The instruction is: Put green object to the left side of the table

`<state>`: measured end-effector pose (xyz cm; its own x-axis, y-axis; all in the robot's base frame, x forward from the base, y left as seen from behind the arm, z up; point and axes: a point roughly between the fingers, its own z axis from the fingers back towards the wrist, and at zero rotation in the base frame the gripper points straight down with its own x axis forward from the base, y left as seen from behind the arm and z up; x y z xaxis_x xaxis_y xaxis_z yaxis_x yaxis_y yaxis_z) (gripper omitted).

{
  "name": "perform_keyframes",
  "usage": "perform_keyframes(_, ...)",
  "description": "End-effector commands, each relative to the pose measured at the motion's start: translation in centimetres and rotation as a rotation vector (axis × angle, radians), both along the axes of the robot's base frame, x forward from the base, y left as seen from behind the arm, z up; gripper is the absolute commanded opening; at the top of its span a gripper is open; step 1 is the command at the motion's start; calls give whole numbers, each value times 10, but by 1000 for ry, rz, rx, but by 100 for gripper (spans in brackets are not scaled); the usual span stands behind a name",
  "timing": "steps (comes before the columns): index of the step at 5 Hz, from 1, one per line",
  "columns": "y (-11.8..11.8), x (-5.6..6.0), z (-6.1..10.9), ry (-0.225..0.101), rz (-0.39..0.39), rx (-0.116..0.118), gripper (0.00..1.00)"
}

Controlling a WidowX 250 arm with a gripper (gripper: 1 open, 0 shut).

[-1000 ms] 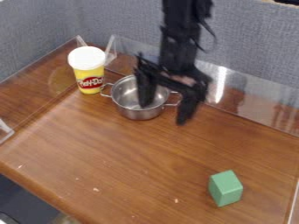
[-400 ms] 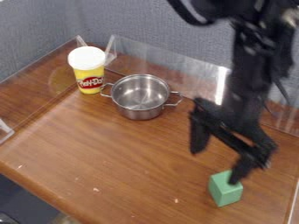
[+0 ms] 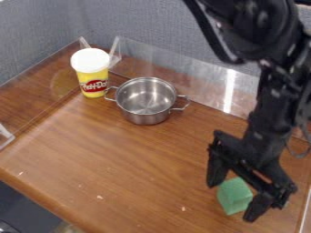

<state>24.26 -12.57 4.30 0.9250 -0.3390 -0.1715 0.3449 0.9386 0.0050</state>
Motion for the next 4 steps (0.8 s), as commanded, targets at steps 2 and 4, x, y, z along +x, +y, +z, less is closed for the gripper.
perform_keyframes(2,-7,4,-10,-9,-58,4,0)
perform_keyframes(4,-5,11,-2,-38,-59,-1,0)
